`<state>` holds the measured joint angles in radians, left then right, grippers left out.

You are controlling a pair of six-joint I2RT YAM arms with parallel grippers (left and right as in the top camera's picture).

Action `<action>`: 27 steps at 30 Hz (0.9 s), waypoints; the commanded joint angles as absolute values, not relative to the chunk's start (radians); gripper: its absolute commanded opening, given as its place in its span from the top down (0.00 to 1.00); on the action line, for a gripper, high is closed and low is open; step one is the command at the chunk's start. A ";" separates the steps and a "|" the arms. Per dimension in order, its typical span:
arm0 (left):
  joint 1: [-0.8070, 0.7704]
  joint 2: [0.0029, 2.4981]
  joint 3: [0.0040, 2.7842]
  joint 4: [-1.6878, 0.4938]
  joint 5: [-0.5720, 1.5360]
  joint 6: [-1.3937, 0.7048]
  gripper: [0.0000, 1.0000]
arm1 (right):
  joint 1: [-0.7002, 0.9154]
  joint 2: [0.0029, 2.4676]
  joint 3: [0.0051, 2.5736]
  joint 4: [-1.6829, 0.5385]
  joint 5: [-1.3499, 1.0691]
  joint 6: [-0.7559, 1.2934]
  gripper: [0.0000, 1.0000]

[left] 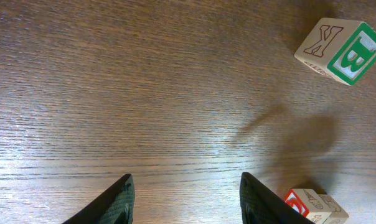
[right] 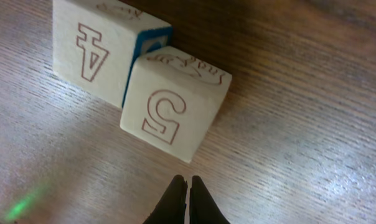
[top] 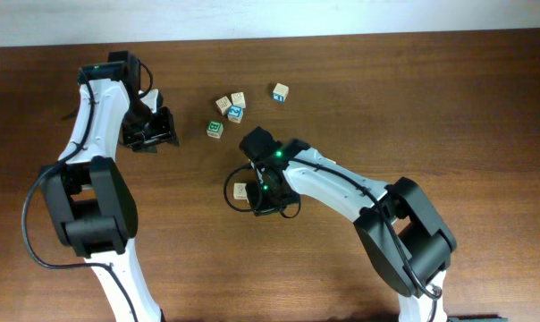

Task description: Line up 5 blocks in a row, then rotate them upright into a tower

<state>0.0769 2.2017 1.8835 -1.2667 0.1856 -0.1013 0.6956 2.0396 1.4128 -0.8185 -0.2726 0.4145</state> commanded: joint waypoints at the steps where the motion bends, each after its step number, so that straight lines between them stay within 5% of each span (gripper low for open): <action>1: 0.077 2.214 1.901 -1.264 0.186 -0.111 0.47 | 0.702 2.067 1.425 -0.804 -0.269 0.408 0.94; 27: 0.076 2.214 1.901 -1.265 0.186 -0.111 0.47 | 0.702 2.067 1.425 -0.706 -0.249 0.408 0.94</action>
<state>0.0769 2.2017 1.8835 -1.2667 0.1856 -0.1013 0.6956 2.0548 1.4128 -0.7162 -0.2653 0.4141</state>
